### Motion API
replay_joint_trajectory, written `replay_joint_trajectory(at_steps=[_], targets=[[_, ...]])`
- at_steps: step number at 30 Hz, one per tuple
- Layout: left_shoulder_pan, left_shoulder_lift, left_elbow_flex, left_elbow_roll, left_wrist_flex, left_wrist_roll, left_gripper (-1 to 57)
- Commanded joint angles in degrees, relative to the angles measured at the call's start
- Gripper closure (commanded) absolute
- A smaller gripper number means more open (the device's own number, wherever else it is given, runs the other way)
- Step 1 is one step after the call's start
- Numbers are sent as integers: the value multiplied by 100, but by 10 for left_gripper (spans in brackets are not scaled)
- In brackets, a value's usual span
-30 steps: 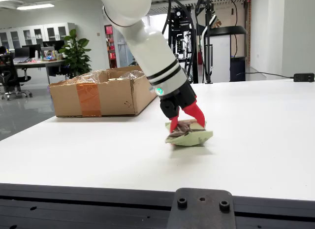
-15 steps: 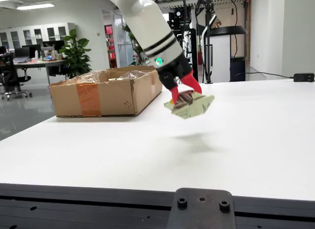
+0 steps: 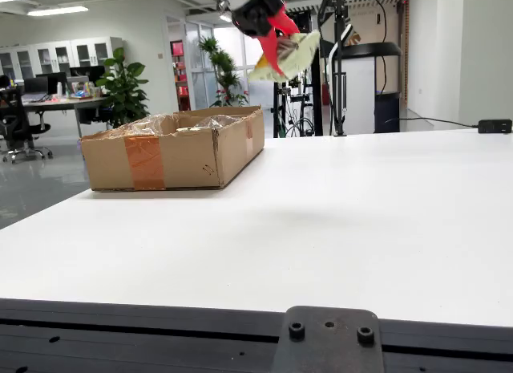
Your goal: Grasp a snack and put it in the bin.
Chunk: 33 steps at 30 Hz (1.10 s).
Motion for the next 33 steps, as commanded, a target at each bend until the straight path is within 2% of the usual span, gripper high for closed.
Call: replay_joint_trajectory(at_steps=[1, 7, 13, 24, 27, 33], targets=[[249, 85, -532, 199, 310, -324, 505], [704, 294, -1232, 348, 620, -805, 502], [1160, 492, -1762, 622, 944, -1380, 488], [1759, 656, -2252, 950, 1488, -1900, 450], [1845, 668, -2299, 991, 1636, -1905, 411], [1877, 672, -2319, 996, 1895, -1675, 255]])
